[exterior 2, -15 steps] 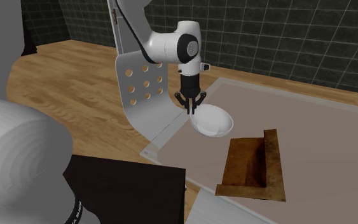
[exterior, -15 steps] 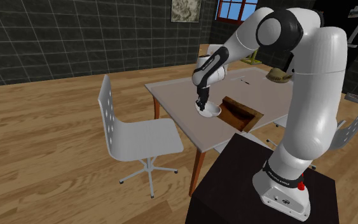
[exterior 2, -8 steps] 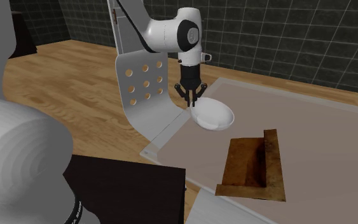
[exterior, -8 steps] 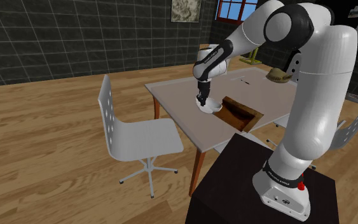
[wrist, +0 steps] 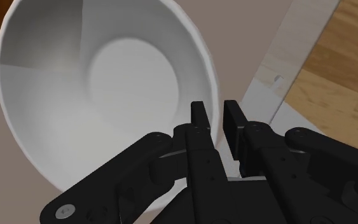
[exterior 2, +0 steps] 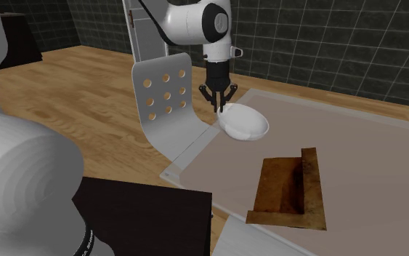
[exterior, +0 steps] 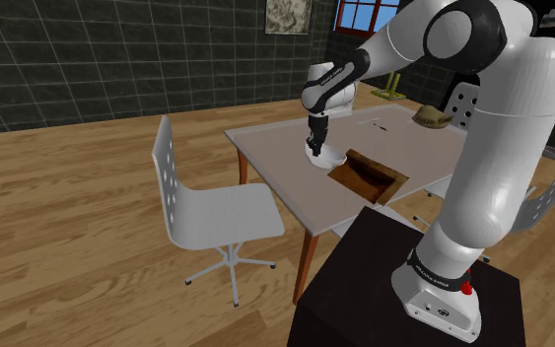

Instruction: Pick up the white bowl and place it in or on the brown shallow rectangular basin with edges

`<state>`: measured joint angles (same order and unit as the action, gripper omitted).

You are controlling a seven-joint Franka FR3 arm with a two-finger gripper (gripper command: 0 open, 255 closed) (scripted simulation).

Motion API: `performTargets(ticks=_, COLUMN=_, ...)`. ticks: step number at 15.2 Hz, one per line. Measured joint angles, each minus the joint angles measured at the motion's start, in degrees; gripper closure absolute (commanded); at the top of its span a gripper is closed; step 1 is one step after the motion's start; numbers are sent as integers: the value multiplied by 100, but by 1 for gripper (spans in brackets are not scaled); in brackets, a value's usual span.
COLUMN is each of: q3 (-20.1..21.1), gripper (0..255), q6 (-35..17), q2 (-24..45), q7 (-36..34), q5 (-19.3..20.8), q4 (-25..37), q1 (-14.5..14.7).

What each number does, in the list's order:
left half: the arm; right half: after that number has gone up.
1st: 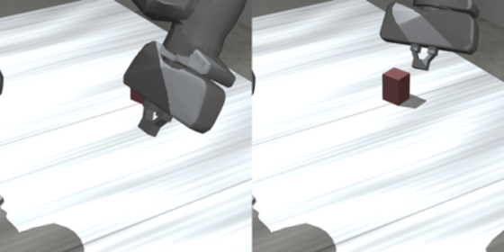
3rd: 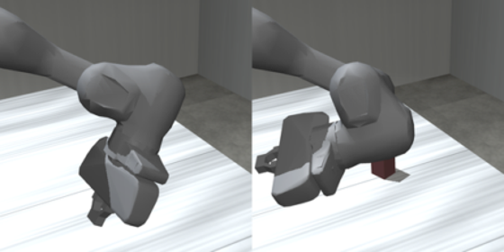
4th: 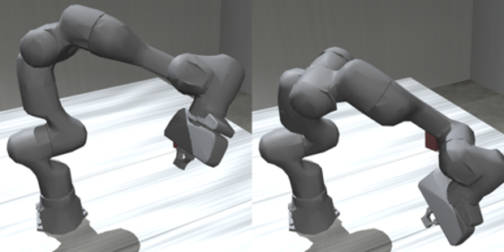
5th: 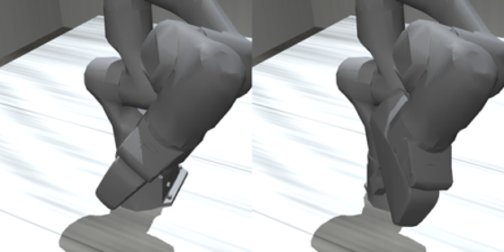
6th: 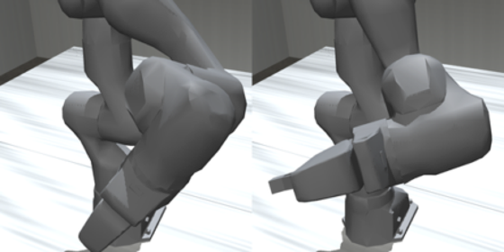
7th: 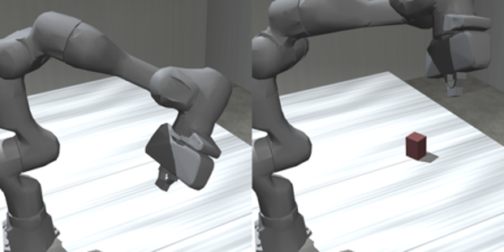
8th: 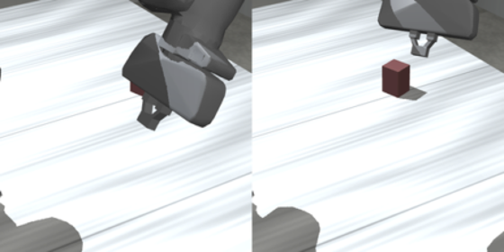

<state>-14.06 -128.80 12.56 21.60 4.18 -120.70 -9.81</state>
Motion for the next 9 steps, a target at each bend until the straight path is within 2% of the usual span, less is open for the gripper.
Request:
performTargets(ticks=5, q3=-12, gripper=255, q6=347, q2=-202, q7=2, q5=38, q4=151, q1=13)
performTargets(ticks=9, q3=-180, gripper=255, q6=383, q2=-487, q7=313, q5=127, q4=-61, q1=-176)
